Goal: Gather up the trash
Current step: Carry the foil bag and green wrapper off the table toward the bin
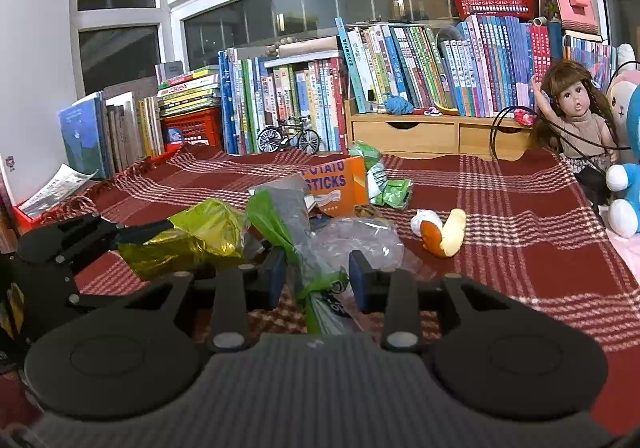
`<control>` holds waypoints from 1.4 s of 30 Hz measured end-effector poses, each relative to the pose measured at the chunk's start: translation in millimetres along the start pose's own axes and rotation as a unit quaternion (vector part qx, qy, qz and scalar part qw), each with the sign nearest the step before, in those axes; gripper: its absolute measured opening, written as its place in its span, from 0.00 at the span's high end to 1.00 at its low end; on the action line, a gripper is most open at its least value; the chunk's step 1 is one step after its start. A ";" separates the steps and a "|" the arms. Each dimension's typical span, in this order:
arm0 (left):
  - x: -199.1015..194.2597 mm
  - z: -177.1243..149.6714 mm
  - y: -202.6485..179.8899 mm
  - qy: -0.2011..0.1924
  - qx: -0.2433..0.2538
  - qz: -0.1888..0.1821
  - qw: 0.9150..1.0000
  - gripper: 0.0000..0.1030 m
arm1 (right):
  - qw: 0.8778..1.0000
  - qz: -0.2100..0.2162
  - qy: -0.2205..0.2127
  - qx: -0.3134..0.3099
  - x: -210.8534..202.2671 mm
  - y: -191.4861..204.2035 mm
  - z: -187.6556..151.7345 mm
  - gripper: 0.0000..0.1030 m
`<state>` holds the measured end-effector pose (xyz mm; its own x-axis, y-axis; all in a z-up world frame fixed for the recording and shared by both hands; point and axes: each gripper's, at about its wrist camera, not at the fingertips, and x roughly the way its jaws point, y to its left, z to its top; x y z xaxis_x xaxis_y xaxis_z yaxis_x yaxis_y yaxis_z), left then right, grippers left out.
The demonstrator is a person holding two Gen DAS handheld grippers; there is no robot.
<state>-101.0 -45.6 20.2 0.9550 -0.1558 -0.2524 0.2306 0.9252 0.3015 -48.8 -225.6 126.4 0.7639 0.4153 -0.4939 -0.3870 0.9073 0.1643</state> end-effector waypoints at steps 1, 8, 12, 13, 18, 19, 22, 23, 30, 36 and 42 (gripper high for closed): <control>-6.3 1.2 0.3 -0.001 -0.005 -0.006 1.000 0.49 | 1.000 0.003 0.001 0.002 -2.6 1.4 -1.2 0.61; -56.5 1.2 -5.9 -0.006 -0.024 -0.030 0.999 0.49 | 1.000 0.021 0.011 0.020 -25.0 13.0 -16.8 0.61; -86.5 -4.7 -13.6 -0.002 -0.028 -0.053 0.998 0.49 | 0.999 0.030 0.022 0.037 -37.9 19.3 -28.1 0.61; -93.3 -7.2 -16.3 0.001 -0.026 -0.059 0.998 0.49 | 0.998 0.032 0.026 0.041 -40.9 21.0 -31.6 0.61; -123.3 -26.0 -30.1 0.027 -0.030 -0.080 0.996 0.49 | 0.995 0.038 0.057 0.067 -49.7 27.6 -51.2 0.61; -128.9 -30.6 -32.1 0.034 -0.036 -0.085 0.995 0.49 | 0.995 0.038 0.062 0.070 -50.3 29.1 -55.2 0.61; -140.4 -45.0 -39.2 0.056 -0.039 -0.095 0.993 0.50 | 0.993 0.036 0.078 0.082 -51.7 32.1 -68.9 0.61; -142.7 -49.3 -41.4 0.065 -0.037 -0.097 0.992 0.50 | 0.992 0.036 0.084 0.088 -51.4 32.2 -73.8 0.61; -151.5 -78.2 -51.9 0.139 -0.054 -0.124 0.981 0.65 | 0.981 0.044 0.127 0.138 -48.9 32.1 -109.3 0.61; -145.6 -105.7 -62.6 0.195 -0.064 -0.142 0.968 0.65 | 0.971 0.045 0.173 0.159 -35.5 34.2 -139.7 0.61; -134.9 -131.9 -72.2 0.249 -0.074 -0.160 0.952 0.65 | 0.955 0.046 0.231 0.182 -13.3 33.1 -175.0 0.61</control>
<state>-271.2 -45.8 -88.9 0.6250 -0.2877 -0.7257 0.4305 0.9025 0.0129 -162.1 -212.5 -11.0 0.3938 0.4981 -0.7726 -0.1736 0.8657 0.4696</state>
